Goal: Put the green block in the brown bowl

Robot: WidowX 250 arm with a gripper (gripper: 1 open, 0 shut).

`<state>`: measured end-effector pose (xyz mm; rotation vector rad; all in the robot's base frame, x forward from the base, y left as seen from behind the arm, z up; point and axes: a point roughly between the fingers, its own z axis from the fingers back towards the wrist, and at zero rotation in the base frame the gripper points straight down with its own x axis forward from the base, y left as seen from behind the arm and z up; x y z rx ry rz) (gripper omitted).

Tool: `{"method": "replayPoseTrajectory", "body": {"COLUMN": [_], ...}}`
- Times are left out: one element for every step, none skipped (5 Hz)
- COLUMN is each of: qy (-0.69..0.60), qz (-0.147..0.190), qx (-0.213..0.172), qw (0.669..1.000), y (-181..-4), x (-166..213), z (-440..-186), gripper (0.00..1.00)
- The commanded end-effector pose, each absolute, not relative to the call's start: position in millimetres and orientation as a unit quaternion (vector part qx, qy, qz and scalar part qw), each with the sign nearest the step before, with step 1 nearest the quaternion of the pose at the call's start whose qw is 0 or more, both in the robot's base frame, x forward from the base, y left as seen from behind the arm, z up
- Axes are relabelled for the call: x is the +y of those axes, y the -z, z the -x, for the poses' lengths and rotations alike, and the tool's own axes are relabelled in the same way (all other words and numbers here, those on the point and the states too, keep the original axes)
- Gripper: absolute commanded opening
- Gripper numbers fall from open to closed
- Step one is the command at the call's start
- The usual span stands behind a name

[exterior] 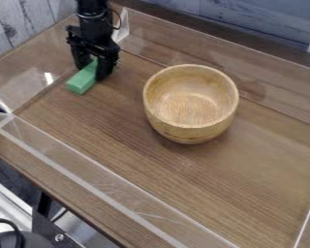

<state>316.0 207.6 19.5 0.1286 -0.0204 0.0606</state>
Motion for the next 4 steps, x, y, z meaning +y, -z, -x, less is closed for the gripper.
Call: {"method": "replayPoseTrajectory", "body": {"qy": [-0.021,-0.004,0.003,0.011], "qz": [-0.054,-0.035,-0.022,-0.008], "qx": [-0.011,-0.009,-0.013,-0.017], "qw": [0.998,0.999,1.000,1.000], "y": [-19.6,-25.0,-38.7,-52.9], "x": [210,204,194,183], "z": [-317,-318,-318,-318], "gripper": [0.00,0.00,0.00,0.00]}}
